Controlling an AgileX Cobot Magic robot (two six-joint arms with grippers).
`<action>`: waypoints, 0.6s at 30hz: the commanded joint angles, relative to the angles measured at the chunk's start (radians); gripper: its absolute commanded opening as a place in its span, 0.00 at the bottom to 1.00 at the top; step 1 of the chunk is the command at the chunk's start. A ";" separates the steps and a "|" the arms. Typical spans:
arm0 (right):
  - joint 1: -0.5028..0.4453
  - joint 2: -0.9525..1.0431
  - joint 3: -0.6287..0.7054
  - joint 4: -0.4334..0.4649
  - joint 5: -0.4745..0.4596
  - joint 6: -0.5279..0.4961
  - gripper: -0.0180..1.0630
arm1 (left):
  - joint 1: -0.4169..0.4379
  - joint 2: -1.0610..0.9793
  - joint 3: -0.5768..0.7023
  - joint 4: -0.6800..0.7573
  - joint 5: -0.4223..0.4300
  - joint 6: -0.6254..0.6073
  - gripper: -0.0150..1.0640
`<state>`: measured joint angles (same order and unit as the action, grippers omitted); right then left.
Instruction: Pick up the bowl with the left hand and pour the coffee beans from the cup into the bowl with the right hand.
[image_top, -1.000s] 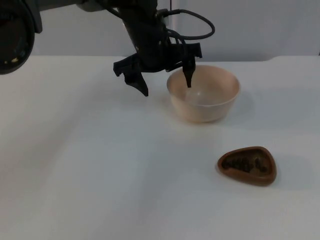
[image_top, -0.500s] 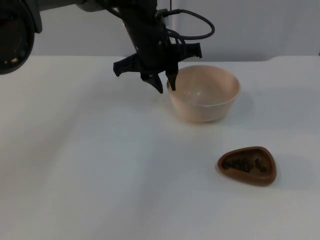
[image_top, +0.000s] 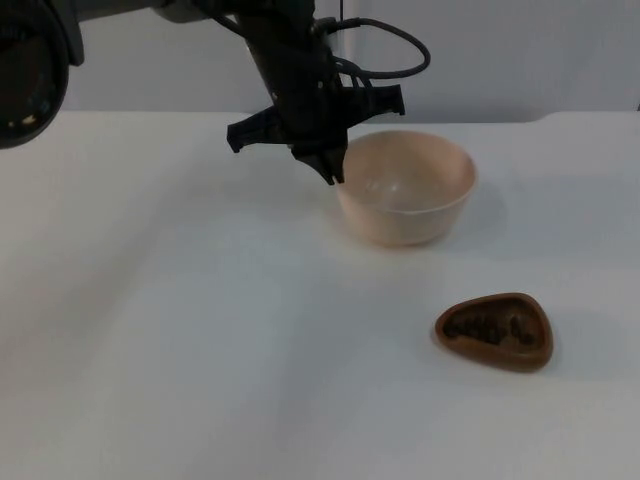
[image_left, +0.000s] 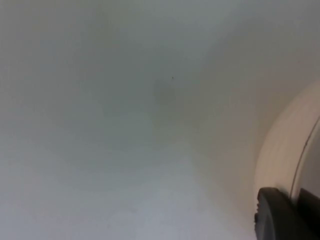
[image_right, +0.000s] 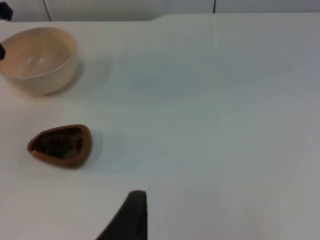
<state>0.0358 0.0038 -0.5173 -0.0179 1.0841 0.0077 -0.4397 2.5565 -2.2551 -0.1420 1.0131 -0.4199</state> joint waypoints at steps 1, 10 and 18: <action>-0.006 -0.004 0.003 -0.004 -0.006 -0.001 0.99 | -0.003 -0.023 -0.009 -0.007 0.032 -0.005 0.01; -0.006 -0.004 0.003 -0.004 -0.006 -0.001 0.99 | -0.003 -0.111 -0.083 0.003 0.177 0.084 0.01; -0.006 -0.004 0.003 -0.004 -0.006 -0.001 0.99 | -0.003 -0.197 -0.083 0.003 0.208 0.161 0.01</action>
<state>0.0358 0.0038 -0.5173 -0.0179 1.0841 0.0077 -0.4397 2.3807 -2.3336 -0.1403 1.2145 -0.2787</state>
